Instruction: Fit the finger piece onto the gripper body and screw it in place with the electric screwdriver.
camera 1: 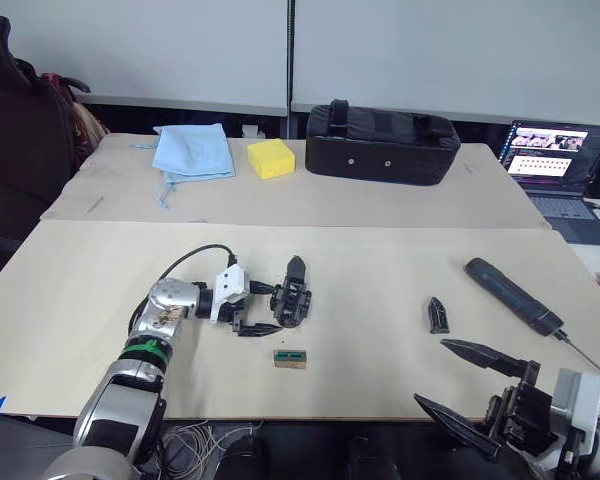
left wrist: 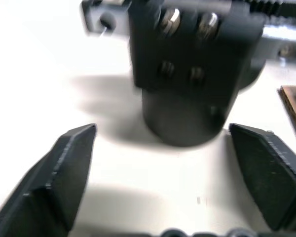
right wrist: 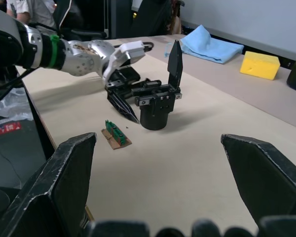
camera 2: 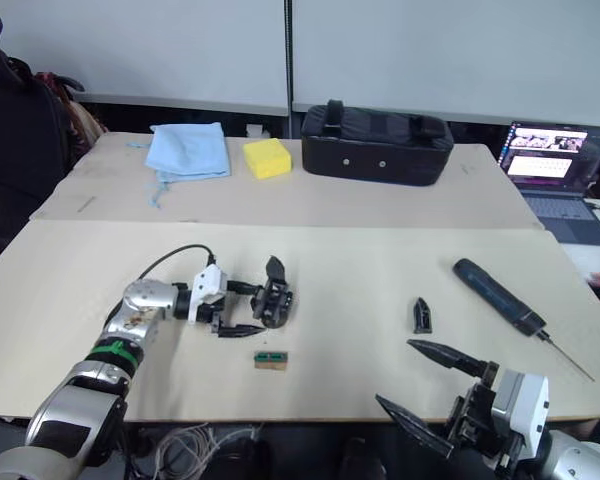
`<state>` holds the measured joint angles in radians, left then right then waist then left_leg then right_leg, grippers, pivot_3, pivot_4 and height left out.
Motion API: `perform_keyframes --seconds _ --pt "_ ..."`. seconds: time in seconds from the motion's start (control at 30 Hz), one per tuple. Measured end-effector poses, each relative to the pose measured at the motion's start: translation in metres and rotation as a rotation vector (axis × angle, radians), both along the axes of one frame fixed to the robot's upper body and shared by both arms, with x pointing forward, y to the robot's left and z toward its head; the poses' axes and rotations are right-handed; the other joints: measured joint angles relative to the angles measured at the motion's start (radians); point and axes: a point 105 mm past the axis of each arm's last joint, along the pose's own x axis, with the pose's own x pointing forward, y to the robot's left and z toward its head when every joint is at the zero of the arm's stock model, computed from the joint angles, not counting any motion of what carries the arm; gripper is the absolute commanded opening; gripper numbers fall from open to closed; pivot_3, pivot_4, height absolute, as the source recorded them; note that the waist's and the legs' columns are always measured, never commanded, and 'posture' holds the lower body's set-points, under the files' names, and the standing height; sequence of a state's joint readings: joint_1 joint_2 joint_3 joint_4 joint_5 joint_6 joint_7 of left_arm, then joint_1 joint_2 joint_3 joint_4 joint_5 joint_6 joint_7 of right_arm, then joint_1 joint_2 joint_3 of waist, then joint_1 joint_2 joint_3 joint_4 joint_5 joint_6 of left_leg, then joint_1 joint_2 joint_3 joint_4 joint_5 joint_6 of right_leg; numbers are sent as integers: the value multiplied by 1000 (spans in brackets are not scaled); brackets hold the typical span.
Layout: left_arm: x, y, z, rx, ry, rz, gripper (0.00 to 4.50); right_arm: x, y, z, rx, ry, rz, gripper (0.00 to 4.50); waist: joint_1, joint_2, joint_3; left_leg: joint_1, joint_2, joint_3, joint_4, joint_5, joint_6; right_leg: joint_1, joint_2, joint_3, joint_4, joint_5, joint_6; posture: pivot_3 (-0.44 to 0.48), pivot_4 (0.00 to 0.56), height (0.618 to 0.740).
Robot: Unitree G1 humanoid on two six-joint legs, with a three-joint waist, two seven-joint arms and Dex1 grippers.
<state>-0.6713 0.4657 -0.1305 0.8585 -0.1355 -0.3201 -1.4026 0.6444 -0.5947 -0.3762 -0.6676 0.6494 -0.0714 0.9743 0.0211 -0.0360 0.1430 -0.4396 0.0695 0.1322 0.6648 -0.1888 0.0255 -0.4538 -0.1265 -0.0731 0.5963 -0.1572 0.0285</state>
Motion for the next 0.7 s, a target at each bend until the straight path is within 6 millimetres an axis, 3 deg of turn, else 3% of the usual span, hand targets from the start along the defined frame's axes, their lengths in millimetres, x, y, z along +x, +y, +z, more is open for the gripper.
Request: perform_keyframes --seconds 0.13,0.17,0.37,0.47,0.53,0.6,0.7 --pt "-11 32 2 -3 42 51 4452 -9 -14 -4 3 56 -94 4500 -5 0 0 0 1 0 0 0 0 -1 0 0 0 0 0 0 150 740" --pt "-20 49 10 -35 63 80 4452 -17 -26 -8 25 95 -176 4500 -6 1 0 0 2 0 0 0 -1 -1 0 0 0 0 0 0 150 740" --pt "-42 60 52 -77 46 37 4452 -29 -47 -15 34 98 -369 4500 -1 3 1 0 7 0 0 -1 -1 -3 0 0 -2 0 0 0 150 740" --pt "-61 61 72 -87 49 14 4452 -37 -61 -30 -45 144 -539 4500 -4 9 -1 -1 8 1 -2 -2 -3 -5 -1 0 -3 0 0 0 150 740" --pt "-65 58 82 -111 58 15 4452 -28 -60 -25 -69 117 -561 4500 -9 10 0 -2 8 1 -3 -2 -3 -5 -1 0 -3 0 0 0 150 740" --pt "-68 51 92 -132 61 8 4452 -9 -49 -8 -83 68 -523 4500 -16 12 0 -1 8 2 -3 -2 -3 -4 -1 0 -2 0 0 0 150 740" --pt "-68 42 111 -168 33 -6 4452 22 -37 10 -101 135 -502 4500 -19 12 0 1 5 2 -3 -2 -3 -4 -1 1 -2 0 -1 0 150 740"
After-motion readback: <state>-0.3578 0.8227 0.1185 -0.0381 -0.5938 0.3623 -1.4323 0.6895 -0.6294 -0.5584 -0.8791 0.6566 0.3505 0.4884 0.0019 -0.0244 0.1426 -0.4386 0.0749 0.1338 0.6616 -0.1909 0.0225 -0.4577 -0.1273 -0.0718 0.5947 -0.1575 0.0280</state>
